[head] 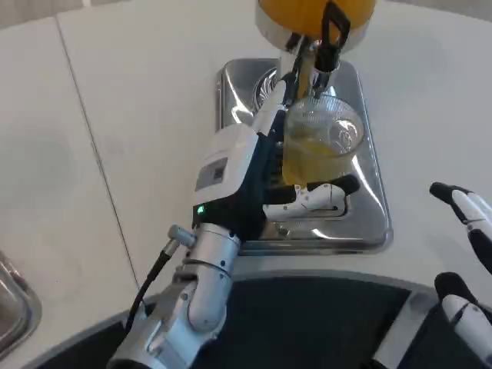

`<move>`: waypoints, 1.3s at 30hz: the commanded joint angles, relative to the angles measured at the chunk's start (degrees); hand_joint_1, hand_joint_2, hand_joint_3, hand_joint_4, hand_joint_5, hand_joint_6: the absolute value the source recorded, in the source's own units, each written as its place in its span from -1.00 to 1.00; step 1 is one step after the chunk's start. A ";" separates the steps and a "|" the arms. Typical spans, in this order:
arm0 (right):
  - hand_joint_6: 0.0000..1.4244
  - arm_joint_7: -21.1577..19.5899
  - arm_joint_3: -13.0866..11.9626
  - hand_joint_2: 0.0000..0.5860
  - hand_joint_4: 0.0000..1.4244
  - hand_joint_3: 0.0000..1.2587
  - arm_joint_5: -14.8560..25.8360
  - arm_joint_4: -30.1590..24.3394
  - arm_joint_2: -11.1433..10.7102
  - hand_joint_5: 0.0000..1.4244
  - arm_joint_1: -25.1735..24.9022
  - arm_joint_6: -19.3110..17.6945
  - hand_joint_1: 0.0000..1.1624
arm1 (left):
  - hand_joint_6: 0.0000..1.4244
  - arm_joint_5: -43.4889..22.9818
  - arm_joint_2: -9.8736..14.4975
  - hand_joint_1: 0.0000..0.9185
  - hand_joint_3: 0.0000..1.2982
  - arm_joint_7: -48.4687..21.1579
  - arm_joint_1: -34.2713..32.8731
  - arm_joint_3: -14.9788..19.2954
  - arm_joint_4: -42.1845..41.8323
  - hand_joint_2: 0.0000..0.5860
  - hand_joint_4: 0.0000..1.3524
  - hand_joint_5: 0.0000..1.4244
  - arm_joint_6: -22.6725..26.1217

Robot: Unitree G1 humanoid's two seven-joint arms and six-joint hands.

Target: Grasp the cup under the faucet to collect the drink, then remove the cup.

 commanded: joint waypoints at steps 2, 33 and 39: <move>-0.80 0.56 0.21 0.69 -1.00 -0.98 1.12 -0.58 0.05 -0.87 -0.44 2.38 -0.89 | -0.34 1.77 -1.86 -0.14 -0.96 2.33 -0.39 -1.88 0.41 -0.85 -0.89 -0.46 2.29; -0.67 3.31 2.56 0.69 -1.00 -0.96 0.10 0.65 -3.39 -0.77 -6.99 11.31 -0.91 | 1.00 1.36 -8.17 0.51 0.61 14.81 1.58 -1.18 -2.10 -1.00 0.79 0.91 7.98; -0.66 3.67 3.41 0.69 -1.00 -0.96 -0.10 0.88 -3.63 -0.76 -7.96 11.84 -0.91 | 1.00 1.49 -5.53 0.55 0.62 14.02 2.67 -0.42 -4.88 -1.00 0.76 0.85 7.54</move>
